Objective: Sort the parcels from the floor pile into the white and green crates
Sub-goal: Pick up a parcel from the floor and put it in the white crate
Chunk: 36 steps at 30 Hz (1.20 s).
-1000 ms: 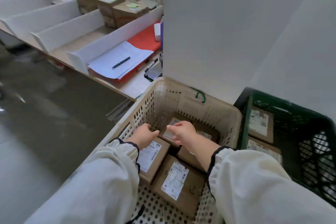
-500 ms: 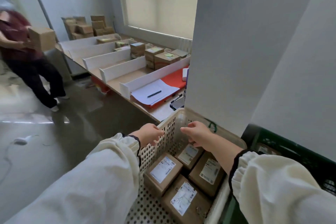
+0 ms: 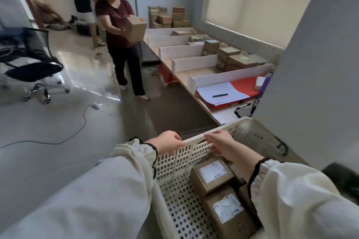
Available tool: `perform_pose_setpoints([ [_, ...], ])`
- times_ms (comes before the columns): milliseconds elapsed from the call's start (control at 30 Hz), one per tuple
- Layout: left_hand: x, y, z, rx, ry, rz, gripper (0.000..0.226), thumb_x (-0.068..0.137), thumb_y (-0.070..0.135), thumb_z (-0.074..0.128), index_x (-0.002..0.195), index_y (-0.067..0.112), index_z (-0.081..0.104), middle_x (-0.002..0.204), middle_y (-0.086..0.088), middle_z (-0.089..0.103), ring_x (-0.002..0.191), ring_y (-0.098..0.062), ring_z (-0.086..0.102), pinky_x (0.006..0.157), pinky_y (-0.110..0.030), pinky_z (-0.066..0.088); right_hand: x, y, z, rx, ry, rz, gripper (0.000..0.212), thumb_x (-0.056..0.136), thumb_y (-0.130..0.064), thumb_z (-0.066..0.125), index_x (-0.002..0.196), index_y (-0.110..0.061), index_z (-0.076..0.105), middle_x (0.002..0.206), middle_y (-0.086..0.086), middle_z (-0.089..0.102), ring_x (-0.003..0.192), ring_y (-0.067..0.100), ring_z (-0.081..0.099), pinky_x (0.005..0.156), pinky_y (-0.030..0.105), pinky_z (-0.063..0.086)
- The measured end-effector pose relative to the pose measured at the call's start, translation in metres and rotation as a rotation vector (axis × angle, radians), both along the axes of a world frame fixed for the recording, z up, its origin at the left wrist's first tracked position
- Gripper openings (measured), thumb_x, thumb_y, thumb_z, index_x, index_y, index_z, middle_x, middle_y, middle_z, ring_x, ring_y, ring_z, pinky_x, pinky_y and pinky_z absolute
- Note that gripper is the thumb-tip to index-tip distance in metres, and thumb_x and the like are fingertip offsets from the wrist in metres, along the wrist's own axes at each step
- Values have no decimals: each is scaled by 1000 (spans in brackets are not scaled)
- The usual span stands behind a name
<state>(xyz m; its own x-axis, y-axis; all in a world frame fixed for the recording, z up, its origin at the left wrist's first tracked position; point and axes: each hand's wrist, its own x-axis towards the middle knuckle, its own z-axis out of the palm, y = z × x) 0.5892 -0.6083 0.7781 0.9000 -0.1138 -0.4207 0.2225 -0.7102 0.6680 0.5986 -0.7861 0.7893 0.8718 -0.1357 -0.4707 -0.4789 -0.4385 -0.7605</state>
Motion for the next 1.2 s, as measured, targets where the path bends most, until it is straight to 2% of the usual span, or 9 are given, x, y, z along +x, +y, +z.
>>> perform_pose_setpoints([
  [133, -36, 95, -1, -34, 23, 250, 28, 95, 29, 52, 114, 10, 59, 93, -5, 59, 66, -16, 55, 38, -15, 35, -1, 90, -6, 82, 43, 102, 12, 93, -24, 56, 96, -12, 58, 81, 1, 56, 68, 17, 53, 79, 36, 44],
  [300, -102, 216, -4, -88, 62, 532, 24, 94, 34, 49, 111, 17, 55, 96, -2, 59, 68, -14, 58, 54, -21, 31, -24, 220, -3, 46, 0, 366, 19, 88, -24, 59, 71, -19, 54, 76, 4, 53, 55, 18, 50, 57, 23, 38],
  [400, -155, 284, -7, -105, 88, 677, 20, 95, 32, 48, 109, 18, 51, 100, -3, 58, 71, -15, 57, 61, -23, 32, -54, 303, -1, 14, 7, 530, 12, 87, -25, 59, 79, -19, 55, 70, 2, 52, 52, 17, 49, 58, 23, 38],
  [533, -234, 374, -4, -131, 106, 879, 34, 97, 34, 46, 125, 14, 48, 107, -3, 58, 87, -21, 59, 76, -30, 38, -110, 415, 2, 3, 16, 749, 12, 89, -26, 59, 98, -18, 58, 91, 1, 58, 63, 18, 54, 62, 25, 41],
  [733, -368, 487, -13, -208, 48, 1267, 34, 95, 33, 49, 119, 10, 51, 97, -2, 62, 74, -19, 60, 63, -26, 38, -224, 571, -3, 57, 51, 1088, 20, 90, -26, 58, 109, -18, 58, 96, 2, 57, 72, 20, 54, 66, 28, 41],
  [867, -448, 529, -12, -221, -1, 1530, 27, 95, 27, 52, 107, 4, 58, 74, -3, 58, 55, -18, 54, 46, -19, 39, -292, 648, -4, 103, 164, 1217, 17, 92, -27, 56, 101, -14, 58, 96, 2, 56, 77, 21, 55, 72, 31, 42],
  [1000, -511, 542, -11, -212, -17, 1715, 11, 92, 22, 52, 97, 15, 60, 86, -6, 62, 58, -16, 54, 48, -18, 38, -337, 706, -19, 80, 184, 1394, 19, 92, -26, 56, 107, -15, 59, 93, 3, 57, 77, 21, 56, 70, 31, 44],
  [1133, -559, 545, -23, -283, 6, 1897, 6, 91, 18, 52, 97, 16, 52, 90, -7, 57, 63, -15, 52, 47, -15, 39, -372, 748, -39, 21, 210, 1555, 8, 92, -23, 57, 93, -16, 59, 88, 5, 56, 77, 23, 53, 68, 30, 42],
  [1200, -574, 544, -32, -348, 2, 2007, 13, 95, 24, 51, 104, 14, 53, 95, -6, 57, 65, -15, 52, 61, -21, 42, -389, 764, -45, 6, 214, 1643, 9, 91, -22, 56, 97, -16, 59, 81, 4, 55, 67, 20, 52, 63, 27, 41],
])
